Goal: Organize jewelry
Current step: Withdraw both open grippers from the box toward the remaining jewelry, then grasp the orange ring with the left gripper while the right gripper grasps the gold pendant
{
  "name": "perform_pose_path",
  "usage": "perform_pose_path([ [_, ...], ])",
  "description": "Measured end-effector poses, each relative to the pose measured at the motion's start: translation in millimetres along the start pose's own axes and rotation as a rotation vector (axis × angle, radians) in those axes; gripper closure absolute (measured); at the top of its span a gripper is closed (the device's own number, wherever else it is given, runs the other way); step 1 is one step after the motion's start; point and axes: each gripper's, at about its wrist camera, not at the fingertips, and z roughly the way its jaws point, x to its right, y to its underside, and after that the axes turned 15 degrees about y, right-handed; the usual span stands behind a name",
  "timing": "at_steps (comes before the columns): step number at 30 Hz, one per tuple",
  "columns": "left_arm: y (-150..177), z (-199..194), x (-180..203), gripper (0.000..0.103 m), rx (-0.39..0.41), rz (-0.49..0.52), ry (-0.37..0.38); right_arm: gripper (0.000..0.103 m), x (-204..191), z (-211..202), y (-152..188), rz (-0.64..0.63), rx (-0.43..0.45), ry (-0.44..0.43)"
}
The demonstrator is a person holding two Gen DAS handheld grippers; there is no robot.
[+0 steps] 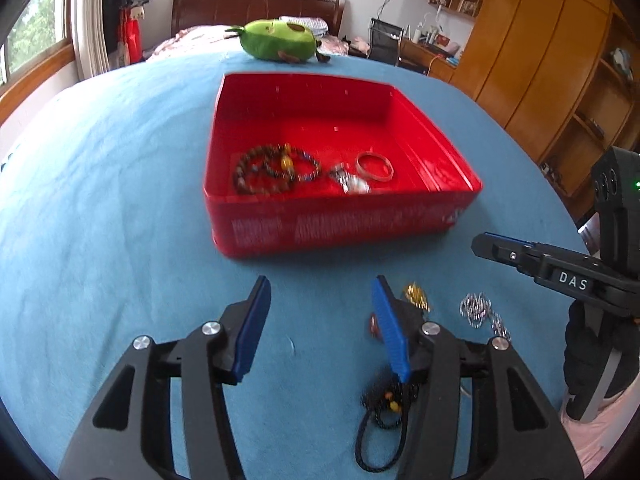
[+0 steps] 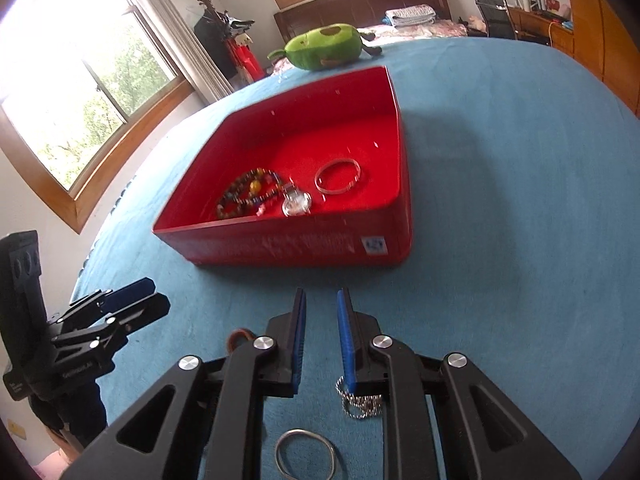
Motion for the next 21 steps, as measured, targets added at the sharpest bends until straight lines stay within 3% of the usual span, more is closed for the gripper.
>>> perform_pose_path([
  [8,8.5,34.6,8.6,0.055,-0.104,0.005,0.001,0.086,-1.0,19.8,9.8,0.018,-0.041,-0.010],
  [21,6.8,63.8,19.6,0.058,-0.204,0.034,-0.013,0.086,-0.6,19.0,12.9,0.012,-0.033,-0.030],
])
